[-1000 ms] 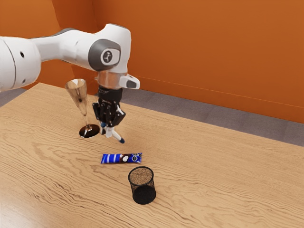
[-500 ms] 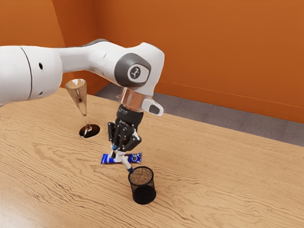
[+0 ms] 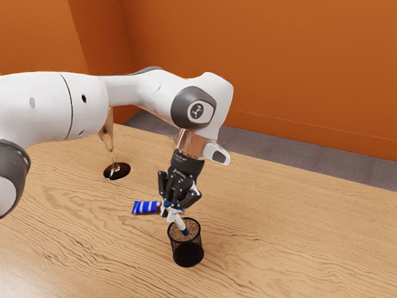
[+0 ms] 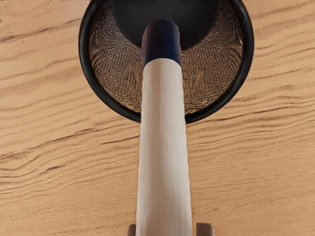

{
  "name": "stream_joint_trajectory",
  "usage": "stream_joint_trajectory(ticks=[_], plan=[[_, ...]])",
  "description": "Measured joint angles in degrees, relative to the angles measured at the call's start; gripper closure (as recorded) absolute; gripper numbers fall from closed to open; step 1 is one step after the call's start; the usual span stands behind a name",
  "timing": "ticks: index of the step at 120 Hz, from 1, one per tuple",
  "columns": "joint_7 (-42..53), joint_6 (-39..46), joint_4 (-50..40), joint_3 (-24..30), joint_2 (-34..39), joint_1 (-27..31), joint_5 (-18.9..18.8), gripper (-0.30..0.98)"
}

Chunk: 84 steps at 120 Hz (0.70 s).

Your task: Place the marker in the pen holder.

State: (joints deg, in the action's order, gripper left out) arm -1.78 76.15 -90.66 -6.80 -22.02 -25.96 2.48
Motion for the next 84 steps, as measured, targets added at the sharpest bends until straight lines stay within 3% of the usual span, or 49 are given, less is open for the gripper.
stream_joint_trajectory(ticks=[12,35,46,62,84], plan=[[-0.19,0.86,0.10,0.00,-2.33,0.43,0.12,0.76],[-0.22,1.62,1.02,-0.45,-1.30,0.89,0.63,0.34],[0.24,1.68,3.03,-3.31,7.83,0.83,-0.87,0.22],[0.96,5.18,2.38,-10.67,23.35,0.79,-6.54,0.12],[1.68,7.15,5.93,-14.15,21.29,11.70,-8.78,0.05]])
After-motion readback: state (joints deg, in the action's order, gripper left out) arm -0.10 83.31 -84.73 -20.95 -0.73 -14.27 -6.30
